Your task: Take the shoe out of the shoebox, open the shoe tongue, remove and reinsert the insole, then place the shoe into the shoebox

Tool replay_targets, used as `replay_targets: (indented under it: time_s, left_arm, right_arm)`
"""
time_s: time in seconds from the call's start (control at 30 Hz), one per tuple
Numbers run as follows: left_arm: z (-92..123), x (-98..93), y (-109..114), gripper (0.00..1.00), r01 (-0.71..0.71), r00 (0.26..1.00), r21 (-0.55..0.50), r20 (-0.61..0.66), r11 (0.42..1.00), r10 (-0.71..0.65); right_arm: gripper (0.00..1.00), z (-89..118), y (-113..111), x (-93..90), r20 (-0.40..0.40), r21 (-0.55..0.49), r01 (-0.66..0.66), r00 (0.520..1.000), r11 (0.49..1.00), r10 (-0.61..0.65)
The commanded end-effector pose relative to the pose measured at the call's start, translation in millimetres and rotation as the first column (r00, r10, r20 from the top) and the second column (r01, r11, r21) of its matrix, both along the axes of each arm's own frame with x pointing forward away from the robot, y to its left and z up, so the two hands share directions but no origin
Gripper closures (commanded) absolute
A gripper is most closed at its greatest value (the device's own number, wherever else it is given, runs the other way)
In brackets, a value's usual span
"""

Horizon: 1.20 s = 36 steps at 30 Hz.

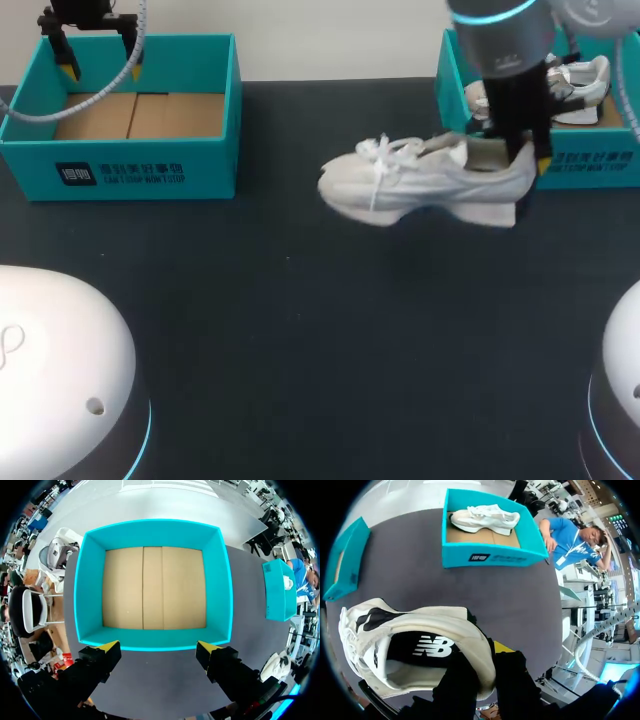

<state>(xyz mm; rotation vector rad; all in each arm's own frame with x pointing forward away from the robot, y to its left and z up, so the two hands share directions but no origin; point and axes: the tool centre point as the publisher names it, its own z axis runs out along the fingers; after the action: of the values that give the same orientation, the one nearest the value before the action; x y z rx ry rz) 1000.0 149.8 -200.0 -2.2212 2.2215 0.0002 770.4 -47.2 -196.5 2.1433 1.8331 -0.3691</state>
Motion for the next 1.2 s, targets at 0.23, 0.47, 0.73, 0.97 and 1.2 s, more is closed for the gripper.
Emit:
replay_targets:
  time_s: [0.23,0.47,0.73,0.97,1.2]
  left_arm:
    - [0.0,0.0,0.1,0.0,0.0,1.0,0.0,0.0,1.0,0.0]
    - [0.0,0.0,0.1,0.0,0.0,1.0,0.0,0.0,1.0,0.0]
    - [0.0,0.0,0.1,0.0,0.0,1.0,0.0,0.0,1.0,0.0]
    - [0.0,0.0,0.1,0.0,0.0,1.0,0.0,0.0,1.0,0.0]
    - [0.0,0.0,0.1,0.0,0.0,1.0,0.0,0.0,1.0,0.0]
  right_arm:
    - [1.0,-10.4,53.9,-48.5,-0.004,-0.036,-0.035,0.999,0.999,0.035]
    - [1.0,-23.7,89.9,-68.9,-0.015,0.002,-0.066,0.998,0.998,0.066]
    - [1.0,-32.3,114.5,-85.1,-0.014,0.023,-0.076,0.997,0.997,0.076]
    - [1.0,-32.4,115.2,-86.6,-0.009,0.003,-0.056,0.998,0.998,0.056]
    - [1.0,-32.4,115.2,-86.6,-0.009,0.003,-0.056,0.998,0.998,0.056]
